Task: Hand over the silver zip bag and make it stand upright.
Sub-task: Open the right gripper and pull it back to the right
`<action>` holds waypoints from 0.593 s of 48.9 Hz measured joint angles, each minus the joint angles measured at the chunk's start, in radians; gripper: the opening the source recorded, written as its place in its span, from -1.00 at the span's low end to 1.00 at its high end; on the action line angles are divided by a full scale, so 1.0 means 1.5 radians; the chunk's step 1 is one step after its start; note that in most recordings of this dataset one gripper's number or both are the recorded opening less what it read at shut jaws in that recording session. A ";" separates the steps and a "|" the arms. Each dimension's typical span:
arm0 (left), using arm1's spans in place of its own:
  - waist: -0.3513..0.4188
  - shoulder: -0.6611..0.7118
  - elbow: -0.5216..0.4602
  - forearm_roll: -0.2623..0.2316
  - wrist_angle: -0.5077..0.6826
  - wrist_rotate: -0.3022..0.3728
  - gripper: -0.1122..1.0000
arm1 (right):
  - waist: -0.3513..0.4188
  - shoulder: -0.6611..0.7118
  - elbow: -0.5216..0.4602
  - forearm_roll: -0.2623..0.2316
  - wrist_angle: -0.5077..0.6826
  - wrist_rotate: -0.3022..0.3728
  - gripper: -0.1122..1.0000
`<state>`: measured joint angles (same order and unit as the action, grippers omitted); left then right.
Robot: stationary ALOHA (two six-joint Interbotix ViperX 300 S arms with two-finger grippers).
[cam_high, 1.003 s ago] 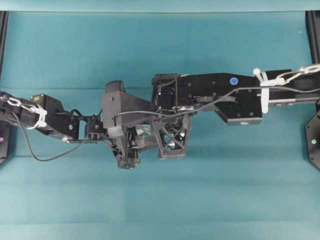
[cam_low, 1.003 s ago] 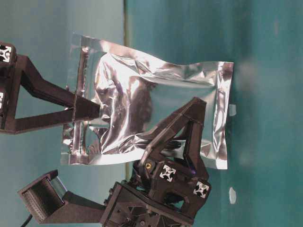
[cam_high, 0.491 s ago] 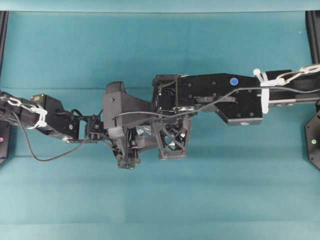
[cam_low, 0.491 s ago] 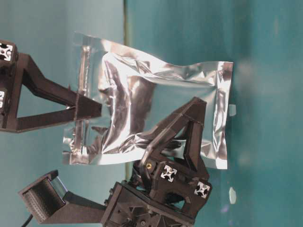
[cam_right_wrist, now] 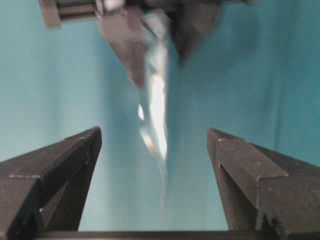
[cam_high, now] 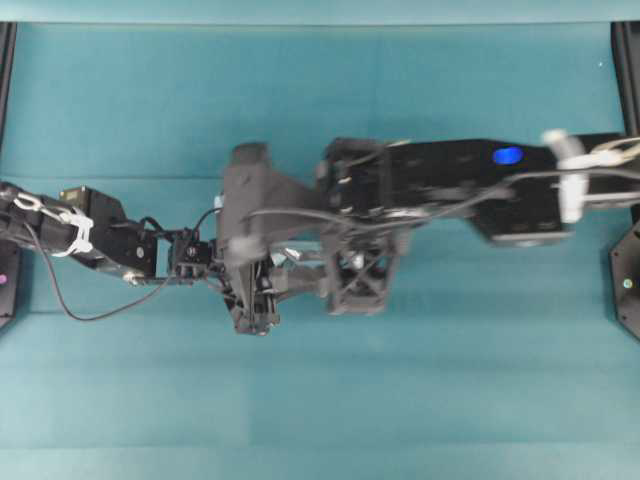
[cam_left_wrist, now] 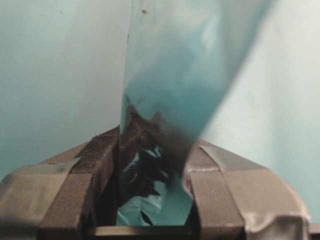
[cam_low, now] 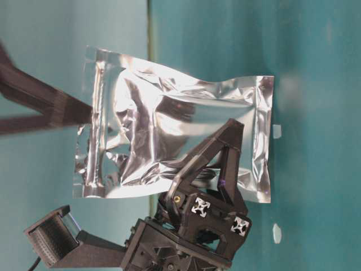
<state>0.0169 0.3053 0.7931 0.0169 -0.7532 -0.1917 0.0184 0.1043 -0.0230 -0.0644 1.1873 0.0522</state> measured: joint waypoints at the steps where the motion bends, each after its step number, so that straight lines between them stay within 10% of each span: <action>1: 0.000 -0.001 0.000 0.000 -0.001 0.000 -0.27 | 0.001 -0.010 0.006 -0.001 -0.001 0.009 0.76; 29: -0.002 0.000 0.001 0.000 0.000 0.012 -0.27 | 0.051 -0.275 0.263 -0.006 -0.164 0.153 0.75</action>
<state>0.0138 0.3053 0.7946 0.0169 -0.7532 -0.1733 0.0951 -0.3083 0.3712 -0.0736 0.9419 0.2823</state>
